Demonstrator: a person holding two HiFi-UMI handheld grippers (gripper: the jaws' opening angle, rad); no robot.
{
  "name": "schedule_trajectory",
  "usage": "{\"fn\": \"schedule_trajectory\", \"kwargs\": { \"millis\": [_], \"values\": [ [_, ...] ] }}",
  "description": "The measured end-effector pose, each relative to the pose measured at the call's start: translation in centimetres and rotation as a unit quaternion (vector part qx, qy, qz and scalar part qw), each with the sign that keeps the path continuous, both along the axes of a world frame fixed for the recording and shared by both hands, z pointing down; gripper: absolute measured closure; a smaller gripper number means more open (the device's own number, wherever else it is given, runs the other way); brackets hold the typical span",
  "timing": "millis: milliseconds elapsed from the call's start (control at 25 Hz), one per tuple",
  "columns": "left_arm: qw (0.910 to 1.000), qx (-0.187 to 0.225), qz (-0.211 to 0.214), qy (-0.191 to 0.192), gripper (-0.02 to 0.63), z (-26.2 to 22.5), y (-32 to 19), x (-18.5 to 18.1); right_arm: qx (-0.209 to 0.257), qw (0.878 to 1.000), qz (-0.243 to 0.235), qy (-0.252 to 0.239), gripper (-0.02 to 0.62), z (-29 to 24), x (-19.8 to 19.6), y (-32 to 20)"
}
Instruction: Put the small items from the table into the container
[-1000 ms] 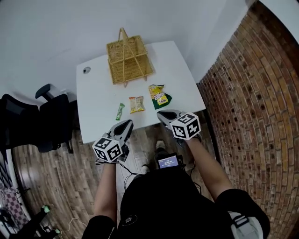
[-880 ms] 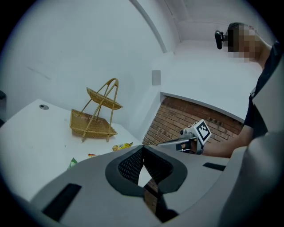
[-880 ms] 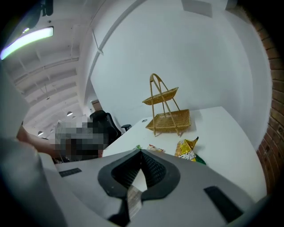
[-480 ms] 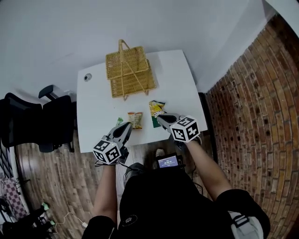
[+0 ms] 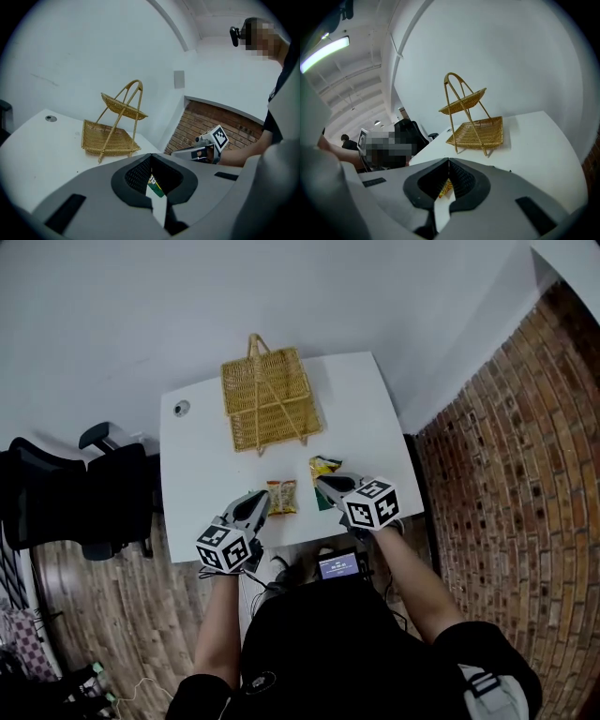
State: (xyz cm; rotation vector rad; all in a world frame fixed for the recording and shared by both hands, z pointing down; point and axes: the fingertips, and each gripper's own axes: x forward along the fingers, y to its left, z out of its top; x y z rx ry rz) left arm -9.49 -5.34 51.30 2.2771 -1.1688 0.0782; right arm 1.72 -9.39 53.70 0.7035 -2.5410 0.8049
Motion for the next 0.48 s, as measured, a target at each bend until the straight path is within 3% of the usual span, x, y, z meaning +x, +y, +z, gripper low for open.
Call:
{"fn": "schedule_trajectory", "kwargs": {
  "millis": [480],
  "values": [
    [0.9996,-0.001,0.024,0.013,0.597,0.2,-0.2,-0.9,-0.003,1.000,0.009,0.001,0.584,-0.3,-1.4,0.4]
  ]
}}
